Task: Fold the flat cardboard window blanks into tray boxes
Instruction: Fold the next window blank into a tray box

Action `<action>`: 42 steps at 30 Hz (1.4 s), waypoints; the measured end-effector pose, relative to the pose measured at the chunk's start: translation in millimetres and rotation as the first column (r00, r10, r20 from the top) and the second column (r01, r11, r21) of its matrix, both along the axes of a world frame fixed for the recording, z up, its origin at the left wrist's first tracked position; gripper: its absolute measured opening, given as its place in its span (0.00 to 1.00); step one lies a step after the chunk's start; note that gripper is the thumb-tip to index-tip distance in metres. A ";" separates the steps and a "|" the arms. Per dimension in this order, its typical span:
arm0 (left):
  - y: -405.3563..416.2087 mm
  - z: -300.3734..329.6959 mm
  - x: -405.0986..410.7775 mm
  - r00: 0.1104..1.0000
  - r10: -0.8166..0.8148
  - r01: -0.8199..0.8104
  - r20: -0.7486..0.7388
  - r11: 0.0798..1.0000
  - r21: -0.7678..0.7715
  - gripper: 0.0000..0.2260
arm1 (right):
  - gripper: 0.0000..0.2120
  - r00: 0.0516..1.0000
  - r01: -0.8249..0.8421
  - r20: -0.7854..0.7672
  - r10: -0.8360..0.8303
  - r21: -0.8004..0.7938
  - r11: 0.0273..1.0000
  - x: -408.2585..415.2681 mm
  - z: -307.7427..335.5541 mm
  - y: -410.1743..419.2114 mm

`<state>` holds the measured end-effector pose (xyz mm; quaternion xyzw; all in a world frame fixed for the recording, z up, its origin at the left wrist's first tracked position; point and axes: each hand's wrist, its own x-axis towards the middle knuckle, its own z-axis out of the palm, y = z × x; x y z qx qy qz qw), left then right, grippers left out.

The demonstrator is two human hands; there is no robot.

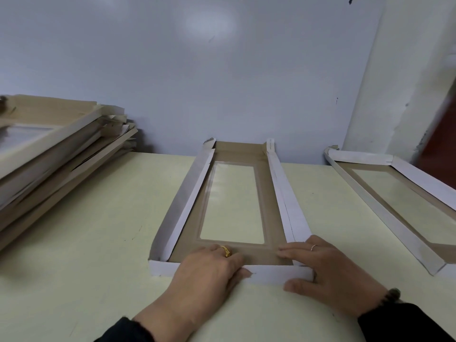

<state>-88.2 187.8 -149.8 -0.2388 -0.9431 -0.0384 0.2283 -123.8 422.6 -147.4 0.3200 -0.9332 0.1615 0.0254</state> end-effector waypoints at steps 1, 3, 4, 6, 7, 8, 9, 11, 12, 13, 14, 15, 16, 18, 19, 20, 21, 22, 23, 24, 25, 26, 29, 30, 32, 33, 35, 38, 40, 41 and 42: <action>0.0 -0.4 1.2 1.000 -0.011 0.011 0.019 1.000 0.001 0.14 | 0.29 1.000 0.000 -0.009 0.000 -0.002 1.000 -0.5 -0.6 0.7; -1.3 -0.9 1.7 1.000 0.001 -0.001 0.025 1.000 0.001 0.11 | 0.28 1.000 0.007 -0.026 -0.007 0.013 1.000 -1.5 -2.2 0.6; -1.2 -0.5 1.9 1.000 0.009 -0.009 0.001 1.000 -0.011 0.10 | 0.27 0.999 0.012 -0.041 -0.011 0.022 1.000 -1.9 -2.6 0.5; 0.8 -1.7 1.6 0.999 0.019 -0.020 -0.032 1.000 -0.010 0.11 | 0.23 0.998 0.019 -0.058 -0.017 0.022 1.000 -1.9 -2.2 0.4; 1.1 -3.4 0.3 0.998 0.017 -0.017 -0.059 1.000 -0.012 0.13 | 0.21 0.998 0.023 -0.065 -0.022 0.015 1.000 -1.5 -1.5 0.0; 1.2 -2.7 -0.2 0.996 0.018 -0.020 -0.091 1.000 -0.020 0.14 | 0.19 0.997 0.029 -0.069 -0.028 0.011 1.000 -0.6 -1.1 -0.5; 1.4 -3.9 -0.2 0.995 0.019 -0.021 -0.093 0.999 -0.024 0.14 | 0.18 0.997 0.039 -0.072 -0.037 0.020 0.999 -0.7 -0.9 -1.0; 0.1 -6.4 -1.2 0.996 0.019 -0.022 -0.085 0.999 -0.025 0.14 | 0.22 0.997 0.051 -0.066 -0.047 0.060 0.997 -2.1 -1.8 -1.5; 0.6 -5.3 -1.9 0.998 0.019 -0.020 -0.065 1.000 -0.012 0.13 | 0.26 0.998 0.055 -0.043 -0.052 0.066 0.996 -3.4 -2.0 -2.1; 1.6 -4.7 -0.8 0.999 0.028 -0.028 -0.037 1.000 -0.005 0.12 | 0.29 0.998 0.068 0.006 -0.069 0.052 0.996 -5.0 -1.7 -3.3; 2.6 -0.6 0.9 0.999 0.046 -0.046 0.002 0.999 -0.023 0.11 | 0.31 0.993 0.092 0.076 -0.093 0.015 0.996 -6.9 -1.0 -4.7; 3.5 2.0 0.3 0.997 0.058 -0.056 0.050 0.998 -0.038 0.11 | 0.33 0.982 0.127 0.143 -0.122 -0.027 0.991 -9.1 -0.3 -6.1; 3.7 -1.0 -1.2 0.997 0.057 -0.055 0.054 0.998 -0.031 0.12 | 0.35 0.971 0.162 0.189 -0.147 -0.071 0.984 -11.2 -0.4 -7.7; 3.2 -1.9 -1.0 0.997 0.071 -0.070 0.038 0.997 -0.034 0.16 | 0.29 0.960 0.205 0.216 -0.178 -0.107 0.973 -13.6 -1.3 -10.6; 3.1 -1.6 0.4 0.994 0.092 -0.090 0.058 0.995 -0.047 0.17 | 0.23 0.961 0.214 0.206 -0.187 -0.113 0.970 -13.7 -0.5 -12.5; 3.9 -3.2 0.9 0.996 0.080 -0.080 0.042 0.997 -0.008 0.18 | 0.19 0.964 0.218 0.185 -0.193 -0.125 0.968 -13.3 0.1 -13.7; 4.0 -5.5 -0.3 0.998 0.065 -0.065 0.021 0.998 0.018 0.17 | 0.17 0.969 0.214 0.156 -0.193 -0.132 0.968 -12.5 0.9 -14.4; 3.8 -6.9 -1.5 0.999 0.054 -0.054 -0.007 0.998 0.022 0.17 | 0.18 0.973 0.210 0.125 -0.194 -0.126 0.970 -11.3 1.6 -14.2; 4.0 -7.3 -1.4 0.997 0.058 -0.058 -0.046 0.998 0.017 0.17 | 0.18 0.976 0.206 0.089 -0.197 -0.104 0.973 -9.7 2.1 -13.3; 5.1 -5.6 -0.6 0.996 0.058 -0.058 -0.065 0.998 0.009 0.16 | 0.19 0.979 0.198 0.054 -0.194 -0.087 0.976 -8.4 2.2 -12.0; 5.2 -5.1 -0.1 0.996 0.067 -0.067 -0.067 0.998 0.002 0.16 | 0.20 0.983 0.185 0.020 -0.184 -0.070 0.980 -7.0 2.2 -11.0; 4.8 -5.1 -0.5 0.995 0.067 -0.067 -0.079 0.998 0.004 0.16 | 0.21 0.986 0.165 -0.013 -0.166 -0.053 0.985 -5.4 1.5 -10.0; 4.6 -5.8 -0.1 0.995 0.069 -0.068 -0.079 0.998 0.013 0.16 | 0.26 0.990 0.090 -0.108 -0.093 -0.034 0.995 -0.3 0.0 -7.4; 4.3 -6.0 0.0 0.995 0.070 -0.069 -0.077 0.998 0.006 0.16 | 0.26 0.988 0.062 -0.142 -0.068 -0.047 0.997 1.3 0.6 -6.8; 4.5 -4.3 1.3 0.996 0.069 -0.070 -0.054 0.997 -0.020 0.15 | 0.25 0.977 0.013 -0.213 -0.027 -0.066 0.998 5.0 3.9 -6.3; 4.9 -3.4 2.1 0.997 0.071 -0.072 -0.041 0.997 -0.032 0.14 | 0.25 0.969 0.002 -0.246 -0.019 -0.067 0.998 6.7 5.1 -6.2; 4.9 -3.4 2.2 0.998 0.055 -0.056 -0.023 0.997 -0.045 0.14 | 0.25 0.962 -0.003 -0.274 -0.015 -0.066 0.998 9.4 6.4 -7.2; 3.4 -4.0 2.7 0.999 0.035 -0.035 0.021 0.999 -0.039 0.12 | 0.24 0.952 0.009 -0.304 -0.020 -0.038 0.999 12.1 7.1 -9.9; 3.6 -1.7 2.7 0.997 0.039 -0.038 0.068 0.999 -0.019 0.15 | 0.23 0.953 0.011 -0.302 -0.025 -0.047 0.999 14.5 7.2 -12.4; 3.2 0.1 3.7 0.995 0.047 -0.046 0.084 0.999 -0.015 0.16 | 0.21 0.955 0.004 -0.296 -0.022 -0.061 0.998 15.2 7.4 -14.0; 2.9 2.8 3.4 0.994 0.040 -0.038 0.101 0.999 -0.015 0.16 | 0.19 0.958 -0.003 -0.286 -0.017 -0.070 0.998 16.1 7.8 -15.7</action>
